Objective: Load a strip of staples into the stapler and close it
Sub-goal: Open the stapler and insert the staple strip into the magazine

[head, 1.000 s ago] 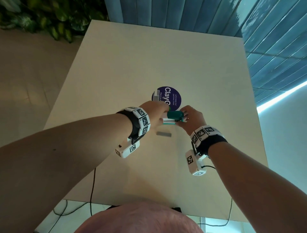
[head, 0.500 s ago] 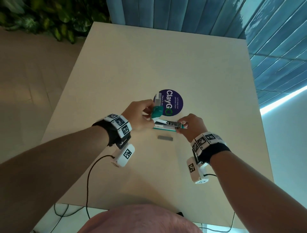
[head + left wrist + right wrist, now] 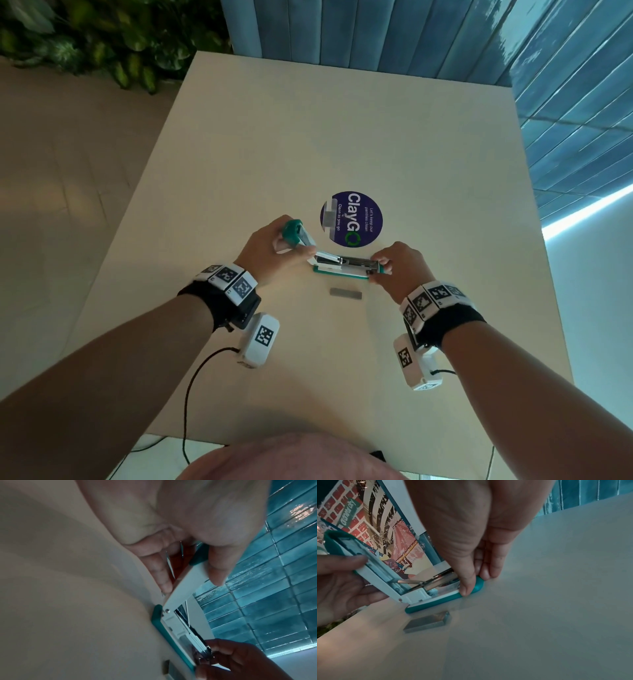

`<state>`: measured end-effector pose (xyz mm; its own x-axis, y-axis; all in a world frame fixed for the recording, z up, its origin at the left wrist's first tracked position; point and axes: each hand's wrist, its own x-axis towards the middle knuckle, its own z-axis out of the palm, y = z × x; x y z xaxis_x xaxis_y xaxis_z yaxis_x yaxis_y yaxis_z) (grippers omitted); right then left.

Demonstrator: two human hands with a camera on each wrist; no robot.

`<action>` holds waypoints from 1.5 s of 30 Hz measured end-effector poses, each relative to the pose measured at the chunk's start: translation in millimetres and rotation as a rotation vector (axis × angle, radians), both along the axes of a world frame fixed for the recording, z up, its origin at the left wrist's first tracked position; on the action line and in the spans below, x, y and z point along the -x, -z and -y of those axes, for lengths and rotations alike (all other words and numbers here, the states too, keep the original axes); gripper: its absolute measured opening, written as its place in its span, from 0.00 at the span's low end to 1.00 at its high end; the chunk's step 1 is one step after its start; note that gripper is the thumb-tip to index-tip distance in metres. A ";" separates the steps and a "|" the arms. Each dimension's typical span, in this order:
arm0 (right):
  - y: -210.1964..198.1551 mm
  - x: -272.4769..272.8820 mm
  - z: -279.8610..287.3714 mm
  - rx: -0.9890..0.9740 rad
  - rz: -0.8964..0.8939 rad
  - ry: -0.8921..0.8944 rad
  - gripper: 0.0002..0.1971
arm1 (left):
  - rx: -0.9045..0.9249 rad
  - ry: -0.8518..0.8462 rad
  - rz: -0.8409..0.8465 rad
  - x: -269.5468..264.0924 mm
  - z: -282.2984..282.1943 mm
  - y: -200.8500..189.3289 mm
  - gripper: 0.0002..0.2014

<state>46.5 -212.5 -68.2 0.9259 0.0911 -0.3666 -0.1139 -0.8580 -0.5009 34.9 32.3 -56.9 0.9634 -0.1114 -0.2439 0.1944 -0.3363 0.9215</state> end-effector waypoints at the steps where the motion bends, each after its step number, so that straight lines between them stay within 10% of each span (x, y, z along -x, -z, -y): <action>1: -0.1 0.5 -0.4 0.005 0.001 -0.003 0.14 | 0.008 -0.053 0.002 3.4 -1.8 3.1 0.11; 7: 0.9 1.8 -1.8 0.005 0.008 0.006 0.15 | -0.047 -0.325 -0.044 15.9 -26.7 19.7 0.10; 17: -4.0 5.4 -5.3 0.024 0.011 -0.002 0.15 | -0.431 -0.098 0.132 20.0 -49.9 24.8 0.16; 30: -20.1 40.7 -22.7 -0.028 0.290 -0.143 0.18 | -0.466 0.035 0.165 13.5 -56.5 31.4 0.19; 45: -2.1 60.4 -33.8 -0.007 0.133 -0.287 0.06 | -0.447 0.119 0.088 5.4 -60.4 27.3 0.17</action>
